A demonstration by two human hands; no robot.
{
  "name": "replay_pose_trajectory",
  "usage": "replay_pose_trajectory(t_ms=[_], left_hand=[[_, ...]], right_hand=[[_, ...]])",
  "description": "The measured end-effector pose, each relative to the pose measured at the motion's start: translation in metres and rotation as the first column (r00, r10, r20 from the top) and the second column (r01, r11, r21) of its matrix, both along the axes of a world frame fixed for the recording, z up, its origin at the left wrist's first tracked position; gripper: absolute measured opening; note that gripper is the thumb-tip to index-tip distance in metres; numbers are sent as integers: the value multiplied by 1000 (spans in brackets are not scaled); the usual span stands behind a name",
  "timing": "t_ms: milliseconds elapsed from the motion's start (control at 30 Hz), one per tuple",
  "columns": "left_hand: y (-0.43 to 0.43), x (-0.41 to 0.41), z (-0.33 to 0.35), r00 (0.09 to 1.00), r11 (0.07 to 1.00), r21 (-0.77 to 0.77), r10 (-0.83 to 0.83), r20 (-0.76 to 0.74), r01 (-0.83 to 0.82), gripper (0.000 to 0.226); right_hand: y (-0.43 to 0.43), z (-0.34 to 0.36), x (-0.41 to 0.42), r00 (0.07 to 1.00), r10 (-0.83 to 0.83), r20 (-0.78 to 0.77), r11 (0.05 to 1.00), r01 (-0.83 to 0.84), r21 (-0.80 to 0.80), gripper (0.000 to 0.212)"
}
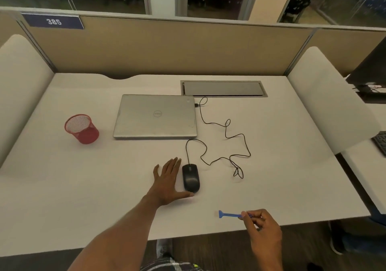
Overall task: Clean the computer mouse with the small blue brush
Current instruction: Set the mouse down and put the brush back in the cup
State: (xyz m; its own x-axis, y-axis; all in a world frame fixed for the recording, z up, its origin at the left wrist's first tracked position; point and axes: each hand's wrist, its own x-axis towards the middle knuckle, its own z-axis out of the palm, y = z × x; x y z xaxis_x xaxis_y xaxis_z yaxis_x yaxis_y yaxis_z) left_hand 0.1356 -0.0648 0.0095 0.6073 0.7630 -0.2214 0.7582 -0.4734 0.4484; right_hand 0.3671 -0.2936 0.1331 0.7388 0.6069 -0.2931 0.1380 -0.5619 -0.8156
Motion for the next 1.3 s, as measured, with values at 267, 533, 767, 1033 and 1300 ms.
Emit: replay_pose_trajectory(t_ms=[267, 533, 767, 1033, 1300], left_hand=[[20, -64, -1, 990, 982, 149, 129, -64, -118, 88], [47, -136, -9, 970, 950, 222, 236, -55, -218, 84], [71, -180, -13, 950, 936, 207, 305, -70, -285, 82], [102, -202, -24, 949, 931, 227, 308, -69, -285, 72], [104, -198, -25, 938, 924, 199, 344, -54, -327, 67]], right_hand=[[53, 2, -23, 999, 49, 10, 998, -50, 46, 12], [139, 9, -73, 971, 219, 94, 962, -231, 148, 7], [230, 13, -136, 918, 383, 99, 885, -396, 247, 12], [336, 37, -215, 729, 592, 344, 677, -681, 279, 3], [434, 55, -301, 547, 645, 533, 480, -833, 273, 9]])
